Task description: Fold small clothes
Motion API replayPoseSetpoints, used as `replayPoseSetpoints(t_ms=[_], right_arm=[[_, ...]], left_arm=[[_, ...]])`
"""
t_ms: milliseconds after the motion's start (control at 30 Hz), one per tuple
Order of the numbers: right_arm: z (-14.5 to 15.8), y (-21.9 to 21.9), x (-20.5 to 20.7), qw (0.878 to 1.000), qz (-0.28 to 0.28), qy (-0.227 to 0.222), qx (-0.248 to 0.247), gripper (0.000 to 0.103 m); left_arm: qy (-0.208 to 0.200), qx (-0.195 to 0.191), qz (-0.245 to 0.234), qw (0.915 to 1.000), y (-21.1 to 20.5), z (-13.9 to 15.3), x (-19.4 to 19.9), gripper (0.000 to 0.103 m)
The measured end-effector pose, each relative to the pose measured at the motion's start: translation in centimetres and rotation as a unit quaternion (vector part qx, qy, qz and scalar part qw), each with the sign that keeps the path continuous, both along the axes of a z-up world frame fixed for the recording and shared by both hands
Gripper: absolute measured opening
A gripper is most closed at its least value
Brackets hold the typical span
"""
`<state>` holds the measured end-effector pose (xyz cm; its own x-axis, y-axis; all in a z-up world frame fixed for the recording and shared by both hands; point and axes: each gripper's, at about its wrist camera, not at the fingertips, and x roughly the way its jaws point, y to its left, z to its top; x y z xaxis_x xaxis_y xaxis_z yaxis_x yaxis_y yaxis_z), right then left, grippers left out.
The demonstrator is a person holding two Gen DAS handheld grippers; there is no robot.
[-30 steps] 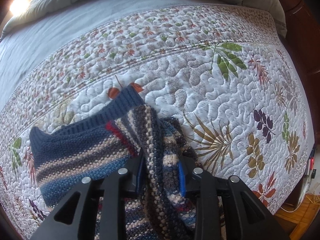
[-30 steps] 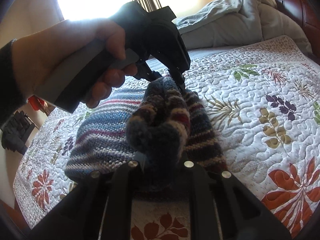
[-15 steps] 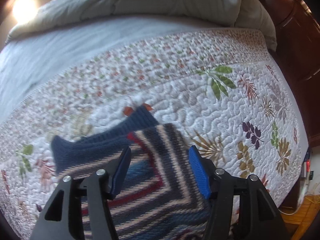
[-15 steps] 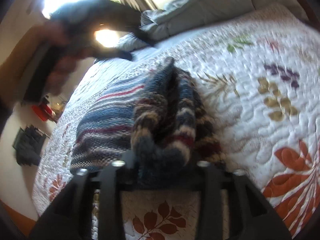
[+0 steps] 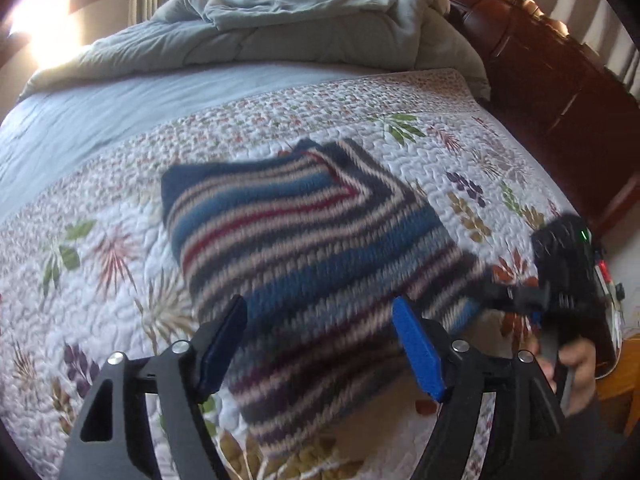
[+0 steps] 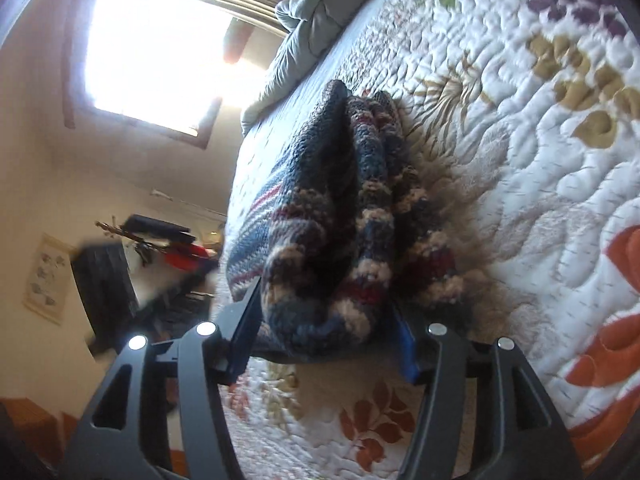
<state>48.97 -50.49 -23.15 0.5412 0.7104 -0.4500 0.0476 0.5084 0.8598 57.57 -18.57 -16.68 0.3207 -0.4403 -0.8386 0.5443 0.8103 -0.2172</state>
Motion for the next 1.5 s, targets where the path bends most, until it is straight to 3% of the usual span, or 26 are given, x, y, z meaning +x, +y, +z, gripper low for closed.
replayPoseSetpoints(t_ms=[67,133,233,333,467,500,533,600,667,800,900,1000,1100,1133,1200,1233,1333,1433,1500], right_arm=[[-0.3,0.6,0.9,1.0,0.021,0.013,0.0,0.024],[0.6,0.6,1.2,0.999,0.023,0.013,-0.025,0.019],[3.2,-0.7,0.8,0.999,0.016,-0.008,-0.04,0.017],[3.9,-2.0,0.2,1.0,0.013,-0.003,-0.024,0.017],[-0.4,-1.3,0.3,0.996,0.038,0.053,-0.064,0.018],[-1.0,-1.5,0.9,0.996,0.033,0.048,-0.066,0.018],[-0.9,-1.9,0.7,0.997,0.028,0.041,-0.059,0.023],[0.4,-2.9,0.1,0.998,0.013,0.023,-0.062,0.032],[2.3,-3.4,0.0,0.996,0.017,0.011,-0.086,0.034],[6.5,-3.4,2.2,0.985,0.012,-0.008,-0.171,0.042],[8.1,-3.5,5.0,0.985,0.002,-0.018,-0.172,0.048],[6.6,-2.6,7.1,0.989,0.045,0.006,-0.144,0.048],[5.4,-0.3,8.4,0.981,0.077,0.025,-0.176,0.048],[5.1,0.0,8.4,0.98,0.079,0.031,-0.179,0.044],[4.8,0.4,8.5,0.979,0.09,0.035,-0.18,0.021],[4.7,0.6,8.2,0.979,0.09,0.031,-0.181,0.019],[5.2,-0.5,7.3,0.979,0.071,0.018,-0.188,0.017],[2.1,-1.1,7.8,0.973,0.065,0.056,-0.213,0.019],[1.7,-1.0,7.8,0.971,0.073,0.054,-0.22,0.021]], left_arm=[[0.004,-0.005,-0.002,1.0,0.9,-0.7,-1.3,0.076],[0.015,-0.014,-0.001,0.9998,1.5,-1.1,-2.0,0.076],[0.023,-0.033,-0.001,0.9992,2.0,-0.9,-2.3,0.076],[0.039,-0.066,-0.002,0.997,2.2,-0.5,-2.4,0.076],[0.052,-0.069,-0.017,0.9962,1.3,-1.4,-2.8,0.075],[0.056,-0.067,-0.02,0.996,1.1,-1.7,-2.8,0.074],[0.062,-0.066,-0.024,0.9956,0.8,-2.1,-2.9,0.074],[0.082,-0.055,-0.029,0.9947,0.4,-3.5,-2.8,0.074],[0.085,-0.042,-0.034,0.9949,0.2,-4.5,-2.8,0.074],[0.085,-0.057,-0.033,0.9942,0.6,-4.9,-3.0,0.076],[0.091,-0.06,-0.03,0.9937,0.8,-5.5,-3.1,0.077],[0.092,-0.06,-0.026,0.9935,1.0,-6.1,-3.3,0.077],[0.084,-0.063,-0.029,0.994,1.3,-6.2,-3.9,0.077],[0.082,-0.063,-0.029,0.9942,1.3,-6.1,-3.9,0.077],[0.077,-0.065,-0.03,0.9945,1.2,-6.0,-3.9,0.077],[0.075,-0.066,-0.032,0.9945,1.2,-6.0,-4.0,0.077],[0.071,-0.068,-0.037,0.9944,1.3,-6.0,-4.4,0.077],[0.073,-0.076,-0.039,0.9937,1.3,-6.1,-4.7,0.078],[0.074,-0.079,-0.036,0.9935,1.3,-6.0,-4.8,0.078]])
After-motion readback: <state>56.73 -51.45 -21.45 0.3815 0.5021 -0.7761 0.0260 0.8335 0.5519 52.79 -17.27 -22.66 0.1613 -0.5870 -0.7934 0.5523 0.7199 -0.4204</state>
